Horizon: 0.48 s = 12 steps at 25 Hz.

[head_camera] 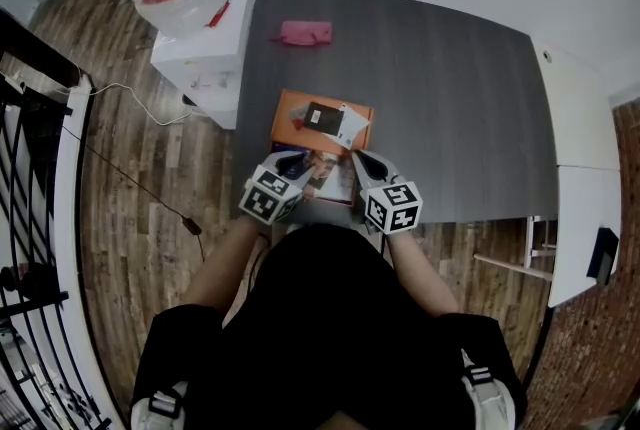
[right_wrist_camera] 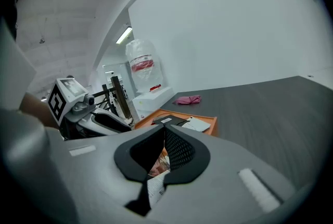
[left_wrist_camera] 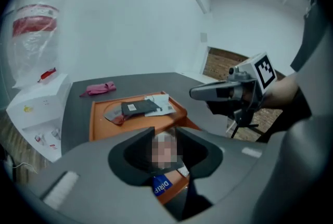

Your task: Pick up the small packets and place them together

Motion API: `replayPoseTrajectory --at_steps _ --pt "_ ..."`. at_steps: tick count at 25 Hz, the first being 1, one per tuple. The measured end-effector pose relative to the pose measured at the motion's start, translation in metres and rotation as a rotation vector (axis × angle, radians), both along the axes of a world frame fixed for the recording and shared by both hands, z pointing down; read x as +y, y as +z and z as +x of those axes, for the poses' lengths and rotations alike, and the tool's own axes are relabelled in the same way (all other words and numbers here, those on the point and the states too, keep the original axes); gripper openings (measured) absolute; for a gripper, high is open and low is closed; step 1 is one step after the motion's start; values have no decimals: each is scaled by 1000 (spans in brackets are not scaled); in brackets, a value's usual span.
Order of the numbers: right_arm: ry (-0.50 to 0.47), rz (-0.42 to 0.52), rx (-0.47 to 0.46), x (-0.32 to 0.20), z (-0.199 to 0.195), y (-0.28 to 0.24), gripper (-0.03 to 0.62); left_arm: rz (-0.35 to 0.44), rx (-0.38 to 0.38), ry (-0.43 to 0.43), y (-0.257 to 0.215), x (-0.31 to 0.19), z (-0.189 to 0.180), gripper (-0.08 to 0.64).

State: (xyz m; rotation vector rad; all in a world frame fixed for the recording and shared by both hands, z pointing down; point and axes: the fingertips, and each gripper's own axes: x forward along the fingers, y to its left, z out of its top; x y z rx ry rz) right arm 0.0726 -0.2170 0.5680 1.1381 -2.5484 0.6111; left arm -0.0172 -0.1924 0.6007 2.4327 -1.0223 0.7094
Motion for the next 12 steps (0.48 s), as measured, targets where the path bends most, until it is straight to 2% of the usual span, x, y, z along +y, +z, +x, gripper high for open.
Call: replayPoseTrajectory --at_steps 4,7,8,10,12 --pt "14 -7 -2 4 6 2 5 -67 -83 40 20 10 10 121" --pt "40 -14 -3 7 16 4 5 -88 -145 83 39 10 20 130" --pt "48 -16 -4 8 19 5 3 -103 -172 92 47 10 22 147" --pt "61 -19 -6 10 23 6 3 -162 -226 103 62 12 25 238" --pt "70 -22 -9 13 27 6 3 -205 -261 110 73 13 27 270"
